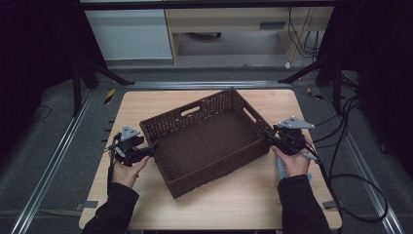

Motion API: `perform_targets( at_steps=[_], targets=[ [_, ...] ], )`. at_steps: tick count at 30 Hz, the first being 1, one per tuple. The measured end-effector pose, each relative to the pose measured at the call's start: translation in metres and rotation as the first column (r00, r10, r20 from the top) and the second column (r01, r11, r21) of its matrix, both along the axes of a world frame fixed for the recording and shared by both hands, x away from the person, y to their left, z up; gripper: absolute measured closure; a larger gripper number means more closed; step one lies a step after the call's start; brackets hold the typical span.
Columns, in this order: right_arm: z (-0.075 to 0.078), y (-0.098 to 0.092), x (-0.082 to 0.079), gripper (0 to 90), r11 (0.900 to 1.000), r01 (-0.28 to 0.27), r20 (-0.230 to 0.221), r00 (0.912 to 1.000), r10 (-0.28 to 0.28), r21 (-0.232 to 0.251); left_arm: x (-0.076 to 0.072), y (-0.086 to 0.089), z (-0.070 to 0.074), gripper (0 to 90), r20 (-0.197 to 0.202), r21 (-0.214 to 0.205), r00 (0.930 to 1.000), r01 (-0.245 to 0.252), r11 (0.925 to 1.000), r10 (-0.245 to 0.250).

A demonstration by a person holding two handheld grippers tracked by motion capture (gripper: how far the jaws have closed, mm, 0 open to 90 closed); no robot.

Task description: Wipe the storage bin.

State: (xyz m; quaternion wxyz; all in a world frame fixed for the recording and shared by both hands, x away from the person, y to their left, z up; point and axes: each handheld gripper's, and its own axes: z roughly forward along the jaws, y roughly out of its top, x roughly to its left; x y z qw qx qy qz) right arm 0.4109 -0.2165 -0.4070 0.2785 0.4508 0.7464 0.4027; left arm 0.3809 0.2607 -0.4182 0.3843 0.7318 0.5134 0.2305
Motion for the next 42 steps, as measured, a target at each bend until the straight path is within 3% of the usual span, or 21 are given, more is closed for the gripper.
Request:
perform_targets(
  at_steps=[4,6,10,13,15,22,26,28,30,33,38,42],
  targets=[
    [0.003,-0.001,0.004,60.0,0.9997,-0.017,0.025,0.9995,0.017,0.016,0.008,0.005,-0.001,39.0,-0.007,-0.001,1.0,0.005,1.0,-0.005],
    [0.001,0.0,0.008,61.6,0.9998,-0.016,0.026,0.9995,0.016,-0.007,0.012,0.007,-0.002,40.7,-0.007,0.0,1.0,0.001,1.0,-0.001],
    [-0.005,0.001,0.013,70.6,0.9991,-0.022,0.002,0.9998,0.022,-0.036,0.02,0.011,-0.003,42.4,-0.019,-0.004,0.9998,-0.005,1.0,0.005],
    [-0.007,0.003,0.011,80.8,0.9985,-0.044,-0.02,0.9989,0.043,-0.032,0.017,0.009,-0.001,42.8,-0.008,0.019,0.9999,-0.008,0.9998,0.008],
    [-0.007,0.005,0.01,81.2,0.9977,-0.045,-0.023,0.9988,0.044,-0.05,0.013,0.009,0.002,43.6,-0.003,0.024,0.9999,-0.011,0.9996,0.011],
    [-0.005,0.005,-0.007,80.1,0.9964,-0.077,-0.052,0.9958,0.075,-0.037,-0.005,0.009,0.006,42.4,-0.014,0.006,0.9998,0.014,0.9999,-0.014],
    [-0.001,0.007,-0.015,77.1,0.9937,-0.108,-0.08,0.9912,0.105,-0.029,-0.005,0.005,0.002,43.3,-0.027,0.021,0.9995,0.02,0.9996,-0.019],
    [0.001,0.006,-0.014,73.5,0.9931,-0.117,-0.069,0.9909,0.116,-0.012,-0.002,0.004,-0.001,47.1,-0.031,0.044,0.9993,0.023,0.9988,-0.022],
    [0.003,0.008,-0.013,68.0,0.9936,-0.113,-0.046,0.9926,0.112,-0.011,0.0,0.006,-0.004,49.6,-0.055,0.032,0.9981,0.032,0.999,-0.03],
    [0.003,0.011,-0.009,64.2,0.9928,-0.12,-0.027,0.9925,0.119,-0.01,0.003,0.01,-0.004,51.3,-0.056,0.03,0.9978,0.035,0.9989,-0.034],
    [0.006,0.018,0.001,63.1,0.9908,-0.136,-0.002,0.9908,0.136,0.007,0.009,0.019,-0.004,55.0,-0.053,0.027,0.9982,0.027,0.9993,-0.026],
    [0.001,0.02,0.01,66.0,0.9911,-0.133,-0.029,0.9907,0.133,0.009,0.009,0.02,-0.002,52.2,-0.05,0.03,0.9984,0.028,0.9992,-0.027]
  ],
)
